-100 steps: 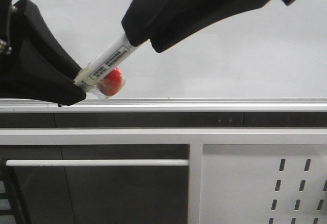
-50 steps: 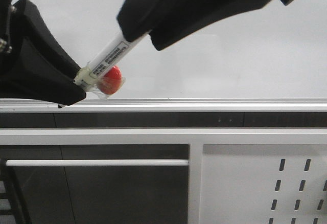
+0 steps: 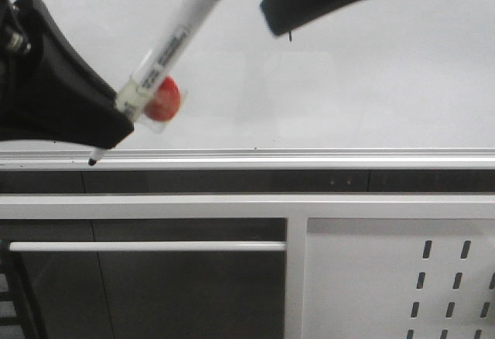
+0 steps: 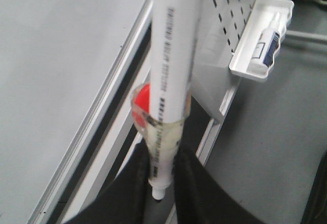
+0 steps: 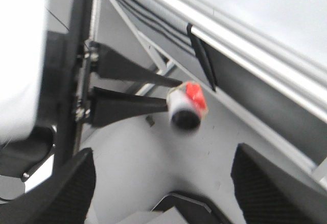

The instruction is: Write number 1 on whiteboard

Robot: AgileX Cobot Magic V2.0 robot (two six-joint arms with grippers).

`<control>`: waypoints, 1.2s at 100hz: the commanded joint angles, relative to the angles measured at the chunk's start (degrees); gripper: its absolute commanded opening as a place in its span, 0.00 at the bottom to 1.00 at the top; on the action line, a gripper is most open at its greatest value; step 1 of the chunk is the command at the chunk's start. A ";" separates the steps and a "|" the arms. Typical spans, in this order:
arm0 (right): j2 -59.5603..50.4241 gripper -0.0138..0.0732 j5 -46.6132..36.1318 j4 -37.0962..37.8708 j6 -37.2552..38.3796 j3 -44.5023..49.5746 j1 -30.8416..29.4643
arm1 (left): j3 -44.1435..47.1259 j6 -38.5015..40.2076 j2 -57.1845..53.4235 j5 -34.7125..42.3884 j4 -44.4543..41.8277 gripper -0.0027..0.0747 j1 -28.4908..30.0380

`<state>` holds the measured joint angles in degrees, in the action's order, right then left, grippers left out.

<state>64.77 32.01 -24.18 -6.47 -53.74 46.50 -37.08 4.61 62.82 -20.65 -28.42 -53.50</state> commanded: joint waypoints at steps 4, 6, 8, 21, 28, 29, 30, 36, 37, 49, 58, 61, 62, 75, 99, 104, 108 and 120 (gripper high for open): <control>-3.86 0.74 -3.36 1.39 -0.26 -1.92 -0.26 | -2.04 10.82 -0.77 7.74 -2.41 0.01 2.11; -4.26 0.74 -3.22 1.52 -0.26 -1.92 -0.26 | -2.04 11.91 -0.77 8.44 -2.50 0.01 2.55; -4.60 0.74 -3.07 1.63 -0.26 -1.92 -0.26 | -2.04 12.52 -0.77 9.50 -2.50 0.01 2.94; -6.02 0.74 -1.30 3.05 -0.26 -1.92 -0.26 | -1.81 17.81 -0.77 15.25 -2.50 0.01 4.64; -6.52 0.74 -0.06 3.93 -0.17 -1.92 -0.26 | -1.81 19.24 -0.77 16.39 -2.50 0.01 4.88; -6.52 0.74 0.12 4.07 -0.17 -1.92 -0.26 | -1.81 19.23 -0.77 16.49 -2.50 0.01 4.88; -6.52 0.74 0.23 4.22 -0.17 -1.92 -0.26 | -1.81 19.37 -0.77 16.72 -2.50 0.01 4.88; -6.86 0.74 0.94 4.62 -0.17 -1.92 -0.26 | -1.56 20.29 -0.77 18.37 -2.38 0.01 4.88; -6.98 0.74 1.05 4.85 -0.17 -1.92 -0.26 | -1.45 20.42 -0.77 18.84 -2.13 0.01 4.88; -7.93 0.74 2.55 7.46 1.67 -1.92 -0.26 | -0.88 20.69 -1.40 20.97 -0.24 0.01 4.88; -9.05 0.68 4.74 10.96 4.16 -1.92 -0.26 | 0.03 20.69 -2.49 21.51 -0.11 0.01 4.88; -9.50 0.64 5.64 12.66 5.12 -1.92 -0.26 | 0.44 20.69 -2.89 21.64 0.01 0.01 4.88; -9.74 0.63 6.10 12.99 5.61 -1.92 -0.26 | 0.51 20.69 -3.01 21.64 0.01 0.01 4.88; -12.26 0.30 10.46 17.82 8.65 -1.92 -0.26 | 1.68 20.69 -5.36 21.91 0.85 0.01 5.11; -20.92 0.07 10.34 23.68 11.89 0.33 -0.26 | 3.87 20.78 -8.96 23.67 1.95 0.01 7.73; -24.17 0.07 9.39 25.96 13.36 1.72 -0.26 | 4.83 20.78 -9.68 25.34 2.69 0.01 8.53; -26.37 0.07 8.84 28.60 14.77 3.18 -0.26 | 5.68 20.78 -10.26 27.21 3.12 0.01 9.30; -34.46 0.07 6.60 35.97 21.11 8.67 -0.26 | 7.05 20.78 -10.82 30.44 3.92 0.01 12.02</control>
<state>35.24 44.11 5.71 10.37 -46.93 46.50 -29.17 24.85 53.16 3.44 -25.82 -42.98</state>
